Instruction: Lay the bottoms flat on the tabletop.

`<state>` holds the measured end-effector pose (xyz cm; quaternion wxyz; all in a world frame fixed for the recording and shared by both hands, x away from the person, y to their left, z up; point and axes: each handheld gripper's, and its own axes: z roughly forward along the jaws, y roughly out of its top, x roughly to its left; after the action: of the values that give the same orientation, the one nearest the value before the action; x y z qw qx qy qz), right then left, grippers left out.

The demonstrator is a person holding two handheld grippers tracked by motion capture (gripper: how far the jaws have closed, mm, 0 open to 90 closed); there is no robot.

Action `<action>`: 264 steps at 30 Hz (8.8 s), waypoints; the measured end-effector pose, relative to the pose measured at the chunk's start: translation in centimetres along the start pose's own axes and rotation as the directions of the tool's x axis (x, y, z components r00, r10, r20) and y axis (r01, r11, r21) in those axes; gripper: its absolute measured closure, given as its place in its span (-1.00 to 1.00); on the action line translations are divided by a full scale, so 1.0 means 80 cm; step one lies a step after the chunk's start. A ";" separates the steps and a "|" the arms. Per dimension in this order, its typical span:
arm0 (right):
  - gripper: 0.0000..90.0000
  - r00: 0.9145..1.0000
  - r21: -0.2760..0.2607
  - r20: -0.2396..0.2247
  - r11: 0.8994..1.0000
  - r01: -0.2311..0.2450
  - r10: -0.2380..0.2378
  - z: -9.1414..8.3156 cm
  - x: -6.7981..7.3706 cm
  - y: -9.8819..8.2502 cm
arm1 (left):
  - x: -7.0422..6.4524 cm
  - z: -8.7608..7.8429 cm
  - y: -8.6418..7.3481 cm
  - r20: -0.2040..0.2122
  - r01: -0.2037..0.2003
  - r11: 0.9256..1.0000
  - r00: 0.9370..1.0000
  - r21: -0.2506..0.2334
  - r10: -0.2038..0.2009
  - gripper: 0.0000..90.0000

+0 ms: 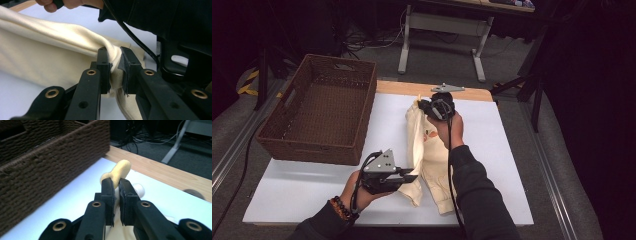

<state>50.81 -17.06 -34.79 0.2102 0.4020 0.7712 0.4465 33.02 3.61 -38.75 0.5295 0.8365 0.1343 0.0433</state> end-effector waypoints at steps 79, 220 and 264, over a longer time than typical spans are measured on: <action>0.97 0.998 0.166 -0.005 0.984 0.058 -0.058 -0.117 -0.039 -0.208 | 0.022 -0.038 -0.124 -0.137 -0.039 0.993 0.989 0.109 0.054 -0.56; 0.98 0.985 0.074 -0.094 0.986 0.151 -0.144 -0.126 0.001 -0.207 | 0.080 0.010 -0.079 -0.464 0.069 0.981 0.886 0.181 0.023 0.91; 1.00 0.992 0.182 0.088 0.980 0.077 -0.095 0.055 -0.060 -0.115 | -0.018 0.055 -0.076 0.017 -0.124 0.973 0.992 0.196 0.124 1.00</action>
<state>52.68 -21.24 -45.11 0.2297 0.4066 0.8136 0.3465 31.50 1.85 -46.04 0.4407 0.8916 0.0843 0.0610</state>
